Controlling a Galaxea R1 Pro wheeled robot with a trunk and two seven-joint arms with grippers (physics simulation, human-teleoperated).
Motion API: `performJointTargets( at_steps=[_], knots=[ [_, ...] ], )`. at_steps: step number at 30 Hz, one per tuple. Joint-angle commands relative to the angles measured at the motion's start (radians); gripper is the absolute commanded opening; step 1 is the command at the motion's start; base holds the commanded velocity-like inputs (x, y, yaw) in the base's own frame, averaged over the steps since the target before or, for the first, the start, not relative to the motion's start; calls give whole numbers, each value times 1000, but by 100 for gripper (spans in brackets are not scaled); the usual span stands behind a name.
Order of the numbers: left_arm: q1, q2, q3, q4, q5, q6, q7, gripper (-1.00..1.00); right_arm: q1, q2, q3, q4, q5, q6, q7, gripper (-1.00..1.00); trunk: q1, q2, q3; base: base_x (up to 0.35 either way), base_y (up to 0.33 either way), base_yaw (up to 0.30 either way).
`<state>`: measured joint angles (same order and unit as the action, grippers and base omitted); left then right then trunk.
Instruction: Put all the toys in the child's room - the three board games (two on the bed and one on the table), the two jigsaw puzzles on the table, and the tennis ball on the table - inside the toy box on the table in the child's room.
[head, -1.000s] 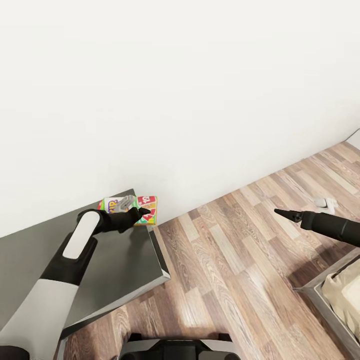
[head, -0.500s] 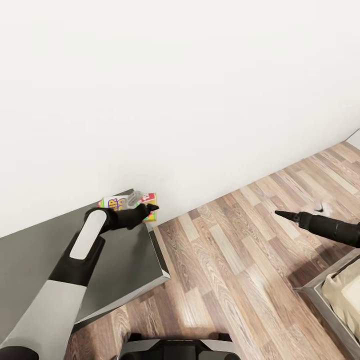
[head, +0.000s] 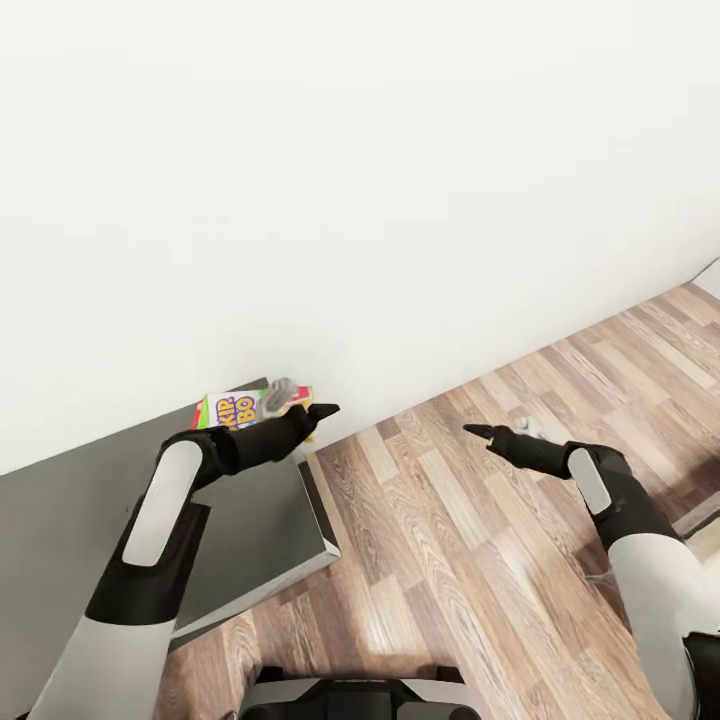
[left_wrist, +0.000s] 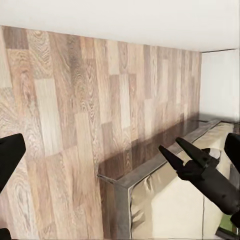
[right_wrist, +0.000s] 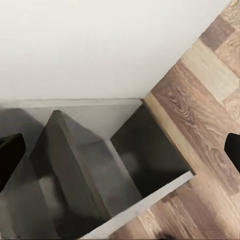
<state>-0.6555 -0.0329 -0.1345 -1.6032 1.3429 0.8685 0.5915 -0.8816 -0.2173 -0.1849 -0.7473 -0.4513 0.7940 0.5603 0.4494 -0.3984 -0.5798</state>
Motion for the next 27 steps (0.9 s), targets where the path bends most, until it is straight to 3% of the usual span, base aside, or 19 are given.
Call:
performJointTargets(
  at_steps=[1,2,4,9,11,15,17,22,27],
  knots=[
    [0,3,21,-3,48,7,-4,100,-1,7,-2,2,1,10,48,100,1,-2,-1,0,0,0],
    [0,6,35,-3,76,10,-9,100,-1,9,-2,3,1,14,63,100,1,-2,-1,0,0,0],
    [0,33,90,-5,230,28,-21,100,-2,14,-2,5,1,35,103,100,1,-2,-1,0,0,0],
    [-10,73,117,-6,363,39,-26,100,-4,17,-2,6,-3,57,132,100,1,-2,-1,0,0,5],
    [-11,86,125,-6,388,42,-26,100,-5,18,-3,6,-4,77,167,100,1,-2,-1,0,0,103],
    [-4,138,134,-5,459,70,-31,100,-5,18,-4,6,-3,102,245,100,1,-2,0,0,0,222],
    [0,145,135,-5,477,71,-29,100,-5,17,-4,6,-3,105,256,100,1,-2,1,0,0,262],
    [7,149,176,-5,513,38,-25,100,-5,15,-5,6,-5,110,273,100,1,-2,2,0,0,281],
    [8,136,192,-4,515,22,-22,100,-5,15,-9,6,-6,112,278,100,1,-2,2,0,0,291]
  ],
)
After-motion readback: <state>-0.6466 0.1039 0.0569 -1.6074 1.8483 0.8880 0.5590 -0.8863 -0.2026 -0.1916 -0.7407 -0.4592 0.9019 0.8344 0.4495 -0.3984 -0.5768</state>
